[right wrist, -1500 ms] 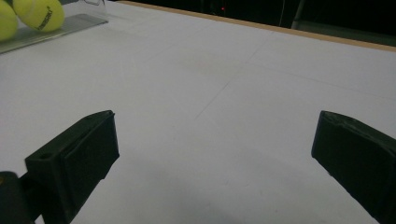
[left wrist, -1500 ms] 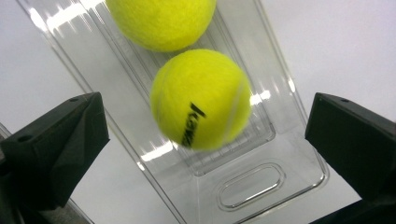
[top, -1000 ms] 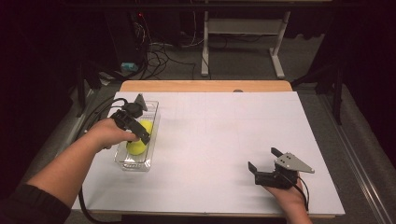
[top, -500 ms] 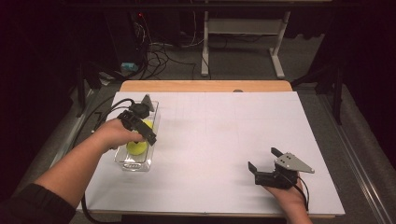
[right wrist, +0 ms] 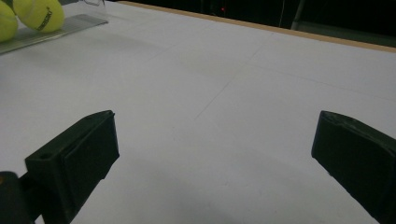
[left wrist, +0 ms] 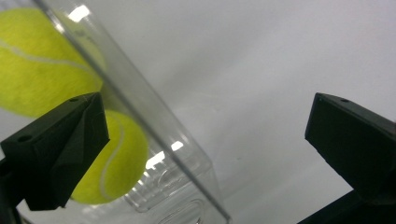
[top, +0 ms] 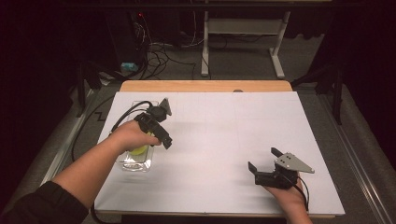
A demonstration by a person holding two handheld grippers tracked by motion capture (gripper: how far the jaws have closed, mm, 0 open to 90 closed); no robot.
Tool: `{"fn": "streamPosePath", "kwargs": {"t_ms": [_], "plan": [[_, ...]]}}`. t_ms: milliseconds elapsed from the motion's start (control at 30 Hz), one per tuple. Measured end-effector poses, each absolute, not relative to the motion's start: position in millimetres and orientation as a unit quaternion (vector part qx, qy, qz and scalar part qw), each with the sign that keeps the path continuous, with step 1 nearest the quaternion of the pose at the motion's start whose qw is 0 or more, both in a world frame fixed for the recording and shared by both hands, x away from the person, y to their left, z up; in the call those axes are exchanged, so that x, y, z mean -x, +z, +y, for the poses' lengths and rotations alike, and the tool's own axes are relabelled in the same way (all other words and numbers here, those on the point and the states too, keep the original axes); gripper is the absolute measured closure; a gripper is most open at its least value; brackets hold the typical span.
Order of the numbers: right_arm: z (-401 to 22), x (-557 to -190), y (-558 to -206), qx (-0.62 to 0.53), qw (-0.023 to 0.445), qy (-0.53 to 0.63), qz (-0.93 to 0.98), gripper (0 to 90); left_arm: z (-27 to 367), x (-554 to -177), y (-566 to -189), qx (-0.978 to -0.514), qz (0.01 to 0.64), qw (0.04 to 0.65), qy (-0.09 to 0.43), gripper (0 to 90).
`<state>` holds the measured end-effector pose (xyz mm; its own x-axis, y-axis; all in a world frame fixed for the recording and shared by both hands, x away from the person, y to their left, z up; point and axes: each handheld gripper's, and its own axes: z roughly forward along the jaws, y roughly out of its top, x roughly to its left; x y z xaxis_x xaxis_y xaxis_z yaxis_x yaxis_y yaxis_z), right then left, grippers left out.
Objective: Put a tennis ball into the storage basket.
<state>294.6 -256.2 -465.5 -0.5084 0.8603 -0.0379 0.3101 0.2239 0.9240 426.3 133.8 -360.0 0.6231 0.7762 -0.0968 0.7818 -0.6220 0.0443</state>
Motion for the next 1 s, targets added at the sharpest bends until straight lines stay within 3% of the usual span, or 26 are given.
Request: {"fn": "streamPosePath", "kwargs": {"t_ms": [533,1000], "plan": [[-257,-294,-465,-0.403,0.289,0.478,0.725,0.8,94,-418,-361,-0.912,0.404,0.059,-0.046,0.6],[-257,-294,-465,-0.402,0.290,0.479,0.725,0.7,82,-409,-380,-0.916,0.390,0.074,-0.056,0.6]]}}
